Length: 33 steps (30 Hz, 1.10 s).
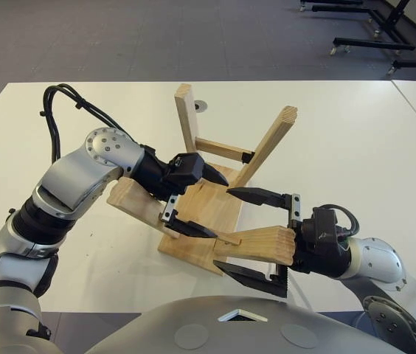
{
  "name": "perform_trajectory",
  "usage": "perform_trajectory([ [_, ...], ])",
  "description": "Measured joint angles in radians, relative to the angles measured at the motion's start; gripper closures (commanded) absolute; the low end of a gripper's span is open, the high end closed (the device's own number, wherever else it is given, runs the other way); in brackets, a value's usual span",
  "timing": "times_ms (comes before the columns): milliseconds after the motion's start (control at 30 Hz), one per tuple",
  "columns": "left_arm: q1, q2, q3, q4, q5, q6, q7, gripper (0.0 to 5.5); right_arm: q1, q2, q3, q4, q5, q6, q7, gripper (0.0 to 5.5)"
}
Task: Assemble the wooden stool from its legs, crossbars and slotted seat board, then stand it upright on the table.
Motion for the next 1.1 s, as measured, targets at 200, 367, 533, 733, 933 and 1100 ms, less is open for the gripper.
perform_trajectory([
  [200,0.000,-0.016,-0.006,0.008,0.013,-0.002,0.023,0.10,0.000,0.002,-0.001,0.016,0.000,-0.001,0.010,0.13],
  [367,0.000,-0.018,-0.007,0.003,0.021,0.007,0.030,0.10,-0.002,0.002,-0.002,0.019,0.000,0.000,0.019,0.13],
  [533,0.001,-0.009,-0.006,-0.015,0.021,0.022,0.036,0.10,-0.016,0.002,-0.001,0.019,0.000,0.001,0.019,0.13],
  [733,0.004,-0.002,-0.009,-0.023,0.021,0.032,0.042,0.10,-0.044,-0.003,0.001,0.017,0.004,0.024,0.010,0.13],
  [933,0.012,-0.005,-0.016,-0.023,0.022,0.039,0.056,0.10,-0.040,-0.004,0.012,0.006,0.014,0.027,0.008,0.13],
  [1100,0.019,-0.005,-0.014,-0.023,0.020,0.040,0.056,0.10,-0.032,-0.001,0.033,-0.009,-0.013,0.018,0.001,0.13],
])
